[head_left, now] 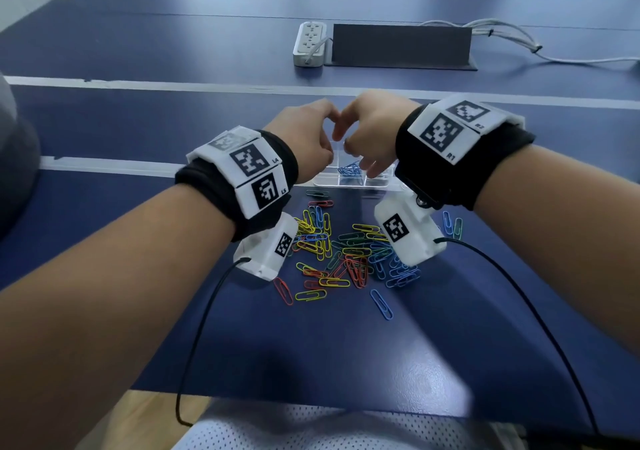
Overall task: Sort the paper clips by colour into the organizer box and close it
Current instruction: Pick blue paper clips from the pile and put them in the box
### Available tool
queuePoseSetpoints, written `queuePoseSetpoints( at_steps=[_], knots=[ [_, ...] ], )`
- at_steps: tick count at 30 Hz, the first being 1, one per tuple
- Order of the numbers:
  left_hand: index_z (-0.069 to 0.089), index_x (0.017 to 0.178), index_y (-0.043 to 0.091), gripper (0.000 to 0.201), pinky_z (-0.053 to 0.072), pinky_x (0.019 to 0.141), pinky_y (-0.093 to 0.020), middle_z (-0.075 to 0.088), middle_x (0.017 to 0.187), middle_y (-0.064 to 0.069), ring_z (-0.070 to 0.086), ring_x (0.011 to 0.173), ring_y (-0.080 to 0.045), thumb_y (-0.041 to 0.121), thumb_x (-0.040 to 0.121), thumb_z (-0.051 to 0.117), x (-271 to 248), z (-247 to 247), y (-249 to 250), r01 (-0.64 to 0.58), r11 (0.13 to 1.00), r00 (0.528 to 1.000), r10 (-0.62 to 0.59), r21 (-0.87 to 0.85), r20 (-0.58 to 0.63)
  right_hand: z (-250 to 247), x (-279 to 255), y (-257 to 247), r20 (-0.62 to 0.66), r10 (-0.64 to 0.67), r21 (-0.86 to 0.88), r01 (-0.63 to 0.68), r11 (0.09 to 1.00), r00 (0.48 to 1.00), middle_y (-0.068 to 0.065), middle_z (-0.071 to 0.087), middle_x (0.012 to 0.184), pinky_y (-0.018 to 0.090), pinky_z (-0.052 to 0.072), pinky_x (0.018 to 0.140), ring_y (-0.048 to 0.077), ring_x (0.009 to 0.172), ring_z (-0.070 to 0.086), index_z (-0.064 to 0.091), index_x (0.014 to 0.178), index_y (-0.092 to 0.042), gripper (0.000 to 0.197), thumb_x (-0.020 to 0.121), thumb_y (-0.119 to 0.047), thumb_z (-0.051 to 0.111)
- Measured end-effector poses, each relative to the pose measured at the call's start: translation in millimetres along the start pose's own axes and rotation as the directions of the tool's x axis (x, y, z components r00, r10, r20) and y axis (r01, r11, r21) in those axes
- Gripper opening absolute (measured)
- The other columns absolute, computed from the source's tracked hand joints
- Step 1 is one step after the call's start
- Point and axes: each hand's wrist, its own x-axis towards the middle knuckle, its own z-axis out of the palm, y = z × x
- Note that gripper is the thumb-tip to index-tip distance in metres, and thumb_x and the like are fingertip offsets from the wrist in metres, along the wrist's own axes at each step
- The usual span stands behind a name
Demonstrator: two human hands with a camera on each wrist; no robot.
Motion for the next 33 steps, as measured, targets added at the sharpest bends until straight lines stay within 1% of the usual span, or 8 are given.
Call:
queuePoseSetpoints(
  at_steps=[5,9,15,20,25,27,29,33],
  knots=[
    [0.047,0.127,0.023,0.045,0.046,0.076,-0.026,0.073,0.096,0.001,0.063,0.092,-0.016,0.009,0.085,0.055,-3.6,4.0,4.3,-0.001,1.0,0.999,0.001,-0.016,0.05,0.8,-5.1,3.0,-0.069,-0.004,-0.084,-0.002,0.996,0.998,0.013,0.063,0.09,0.045,0.056,0.088,0.033,0.095,0.068,0.066,0.113,-0.008,0.031,0.09,-0.006,0.046],
    [0.041,0.133,0.026,0.051,0.05,0.083,-0.028,0.073,0.099,0.002,0.064,0.095,-0.016,0.007,0.087,0.051,-5.2,8.7,6.7,-0.023,1.0,0.996,0.022,0.004,0.081,3.5,-8.1,11.4,-0.052,0.006,-0.072,-0.01,0.997,0.999,0.013,0.066,0.097,0.042,0.056,0.087,0.033,0.096,0.067,0.066,0.112,-0.015,0.031,0.089,-0.004,0.05],
    [0.033,0.141,0.024,0.058,0.044,0.076,-0.024,0.069,0.105,0.005,0.058,0.087,-0.015,0.003,0.088,0.044,-5.7,8.1,4.3,-0.044,0.999,0.995,0.043,0.002,0.091,0.7,-9.0,20.7,-0.049,-0.013,-0.081,0.009,0.997,0.999,0.003,0.066,0.088,0.038,0.057,0.084,0.026,0.089,0.069,0.067,0.108,-0.023,0.034,0.086,0.0,0.053],
    [0.061,0.107,0.017,0.021,0.035,0.073,-0.02,0.061,0.082,0.003,0.052,0.08,-0.016,0.017,0.086,0.055,-14.4,-2.0,-6.0,-0.051,0.993,0.999,0.05,0.11,0.015,3.9,-16.3,25.4,-0.076,-0.093,-0.133,0.082,0.988,0.993,-0.004,0.055,0.061,0.03,0.055,0.082,0.023,0.077,0.063,0.072,0.096,-0.019,0.027,0.085,-0.009,0.049],
    [0.07,0.084,0.02,0.009,0.037,0.07,-0.022,0.051,0.062,0.013,0.051,0.074,-0.015,0.028,0.081,0.065,-25.1,-7.6,-14.1,-0.052,0.946,0.985,-0.004,0.32,0.173,17.1,-23.0,18.4,0.026,-0.223,-0.227,0.223,0.948,0.975,-0.008,0.054,0.055,0.026,0.052,0.073,0.02,0.069,0.058,0.073,0.08,-0.022,0.017,0.08,-0.013,0.059],
    [0.07,0.08,0.022,0.008,0.039,0.069,-0.023,0.054,0.062,0.012,0.053,0.072,-0.014,0.03,0.08,0.068,-28.6,-6.8,-16.7,-0.039,0.931,0.974,-0.047,0.363,0.224,25.2,-23.1,12.9,0.086,-0.27,-0.276,0.284,0.918,0.959,-0.006,0.059,0.063,0.026,0.051,0.073,0.021,0.073,0.059,0.072,0.079,-0.023,0.015,0.081,-0.015,0.059],
    [0.07,0.076,0.024,0.006,0.04,0.069,-0.024,0.055,0.061,0.011,0.054,0.072,-0.014,0.028,0.079,0.069,-31.2,-7.0,-18.3,-0.031,0.925,0.97,-0.064,0.379,0.236,35.2,-21.4,8.1,0.13,-0.304,-0.32,0.33,0.888,0.944,-0.002,0.063,0.079,0.025,0.046,0.072,0.022,0.084,0.061,0.075,0.091,-0.025,0.016,0.081,-0.022,0.063],
    [0.068,0.068,0.024,0.013,0.04,0.062,-0.022,0.058,0.06,0.01,0.054,0.066,-0.011,0.034,0.075,0.073,-37.4,-11.2,-21.1,-0.014,0.92,0.961,-0.096,0.391,0.259,46.4,-17.7,4.2,0.145,-0.295,-0.38,0.328,0.865,0.945,0.003,0.068,0.094,0.025,0.041,0.069,0.023,0.089,0.062,0.074,0.1,-0.023,0.027,0.077,-0.035,0.072]
  ],
)
